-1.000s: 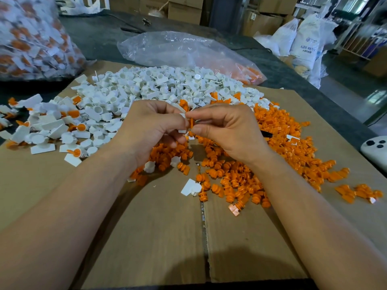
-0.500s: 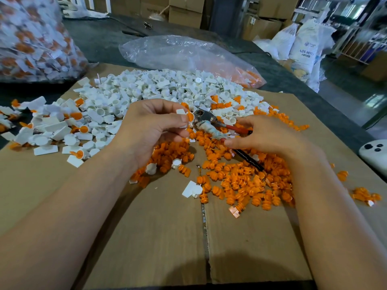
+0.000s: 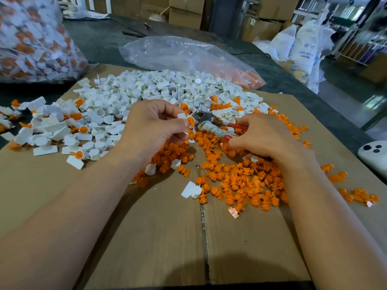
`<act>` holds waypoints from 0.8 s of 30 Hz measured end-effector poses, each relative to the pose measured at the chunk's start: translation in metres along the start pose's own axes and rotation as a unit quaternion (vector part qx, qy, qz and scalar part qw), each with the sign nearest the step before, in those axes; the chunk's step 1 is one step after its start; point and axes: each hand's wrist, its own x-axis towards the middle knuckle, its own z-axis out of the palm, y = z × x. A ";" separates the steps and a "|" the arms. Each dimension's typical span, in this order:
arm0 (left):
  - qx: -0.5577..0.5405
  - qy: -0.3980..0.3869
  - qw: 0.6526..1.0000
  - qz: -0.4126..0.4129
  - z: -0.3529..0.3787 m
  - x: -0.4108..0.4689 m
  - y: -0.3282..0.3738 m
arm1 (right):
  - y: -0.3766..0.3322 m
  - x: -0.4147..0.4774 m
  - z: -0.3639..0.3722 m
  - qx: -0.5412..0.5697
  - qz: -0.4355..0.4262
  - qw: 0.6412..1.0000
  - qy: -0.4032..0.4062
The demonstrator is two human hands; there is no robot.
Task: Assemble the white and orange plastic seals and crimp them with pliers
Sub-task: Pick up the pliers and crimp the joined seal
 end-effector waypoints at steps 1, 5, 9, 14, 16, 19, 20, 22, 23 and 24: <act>0.001 0.003 1.000 0.001 0.000 0.000 0.000 | -0.001 -0.001 -0.002 -0.003 0.002 1.000 0.014; -0.002 0.009 1.000 0.004 -0.001 0.002 0.000 | -0.003 -0.007 -0.011 -0.002 0.003 1.000 0.025; -0.032 0.012 0.999 -0.006 -0.003 0.004 -0.001 | -0.005 -0.010 -0.018 0.034 0.000 0.999 0.032; -0.076 0.013 0.997 -0.018 -0.006 0.006 -0.002 | -0.006 -0.008 -0.015 0.051 -0.005 0.998 0.046; -0.088 0.017 0.996 -0.014 -0.007 0.006 -0.002 | -0.006 -0.007 -0.011 0.062 -0.017 0.996 0.064; -0.097 0.031 0.995 0.002 -0.007 0.007 -0.003 | -0.007 -0.006 -0.008 0.078 -0.046 0.990 0.107; -0.099 0.038 0.994 0.007 -0.007 0.007 -0.003 | -0.009 -0.007 -0.007 0.081 -0.058 0.987 0.124; -0.103 0.050 0.993 0.019 -0.008 0.007 -0.003 | -0.013 -0.008 -0.007 0.067 -0.082 0.981 0.163; -0.106 0.056 0.992 0.026 -0.008 0.007 -0.003 | -0.016 -0.010 -0.006 0.051 -0.090 0.979 0.176; -0.110 0.061 0.992 0.032 -0.008 0.007 -0.002 | -0.018 -0.010 -0.005 0.038 -0.099 0.978 0.182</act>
